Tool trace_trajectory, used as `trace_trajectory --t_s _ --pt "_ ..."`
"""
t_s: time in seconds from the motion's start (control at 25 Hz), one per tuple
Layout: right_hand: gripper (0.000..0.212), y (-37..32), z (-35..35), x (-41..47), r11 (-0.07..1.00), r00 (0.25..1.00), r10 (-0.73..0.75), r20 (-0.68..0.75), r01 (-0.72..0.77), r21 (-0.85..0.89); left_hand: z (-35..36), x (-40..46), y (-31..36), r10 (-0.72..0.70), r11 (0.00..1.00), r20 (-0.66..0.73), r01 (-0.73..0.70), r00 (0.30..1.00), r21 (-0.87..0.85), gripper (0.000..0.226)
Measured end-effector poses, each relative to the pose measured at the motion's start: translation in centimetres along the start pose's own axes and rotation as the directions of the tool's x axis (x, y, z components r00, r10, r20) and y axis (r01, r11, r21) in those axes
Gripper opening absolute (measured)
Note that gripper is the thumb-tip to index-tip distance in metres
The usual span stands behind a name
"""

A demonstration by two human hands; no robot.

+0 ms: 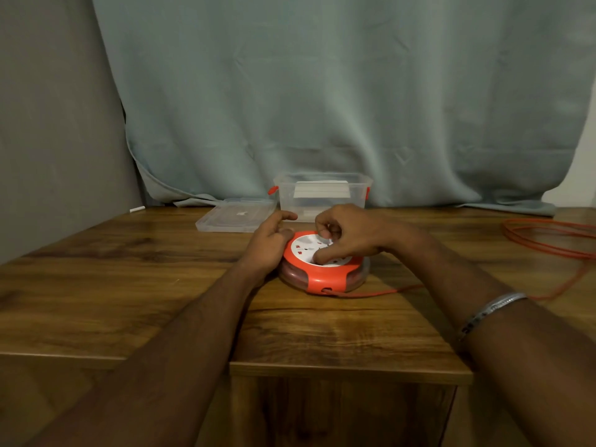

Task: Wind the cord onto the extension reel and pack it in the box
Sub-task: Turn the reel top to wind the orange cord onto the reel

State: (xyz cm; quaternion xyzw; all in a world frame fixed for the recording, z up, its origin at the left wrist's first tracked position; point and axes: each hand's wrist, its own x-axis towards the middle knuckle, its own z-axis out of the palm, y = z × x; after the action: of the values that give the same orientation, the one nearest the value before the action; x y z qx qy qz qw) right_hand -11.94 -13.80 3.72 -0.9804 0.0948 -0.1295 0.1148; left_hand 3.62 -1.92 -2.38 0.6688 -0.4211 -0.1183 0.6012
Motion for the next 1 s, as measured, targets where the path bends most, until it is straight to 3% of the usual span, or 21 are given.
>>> trace_trajectory --t_s 0.2,0.36,0.48,0.56,0.84,1.0 --pt "0.049 -0.1 0.1 0.3 0.999 0.999 0.032 -0.016 -0.032 0.003 0.2 0.3 -0.2 0.008 1.000 0.000 -0.008 1.000 -0.002 0.023" --pt "0.016 0.2 -0.9 -0.1 0.996 0.997 -0.041 -0.067 0.047 0.081 0.2 0.5 -0.4 -0.004 1.000 0.021 0.005 1.000 -0.024 0.021" --pt "0.077 0.6 -1.6 -0.5 0.990 0.999 -0.037 0.012 0.035 0.138 0.1 0.4 -0.4 -0.032 0.999 0.017 0.032 0.999 -0.043 0.022" --pt "0.094 0.7 -1.6 -0.4 0.989 0.997 -0.049 0.066 0.040 0.141 0.1 0.4 -0.5 -0.034 0.998 0.025 0.035 0.999 -0.049 0.023" --pt "0.115 1.8 -2.2 -0.4 0.970 0.979 -0.073 0.188 0.026 0.242 0.0 0.1 -0.1 -0.040 0.995 0.058 0.045 0.998 -0.086 0.028" --pt "0.117 2.2 -1.8 -0.4 0.965 0.988 -0.043 0.147 0.002 0.263 0.1 0.2 -0.1 -0.036 0.996 0.058 0.041 0.998 -0.081 0.031"
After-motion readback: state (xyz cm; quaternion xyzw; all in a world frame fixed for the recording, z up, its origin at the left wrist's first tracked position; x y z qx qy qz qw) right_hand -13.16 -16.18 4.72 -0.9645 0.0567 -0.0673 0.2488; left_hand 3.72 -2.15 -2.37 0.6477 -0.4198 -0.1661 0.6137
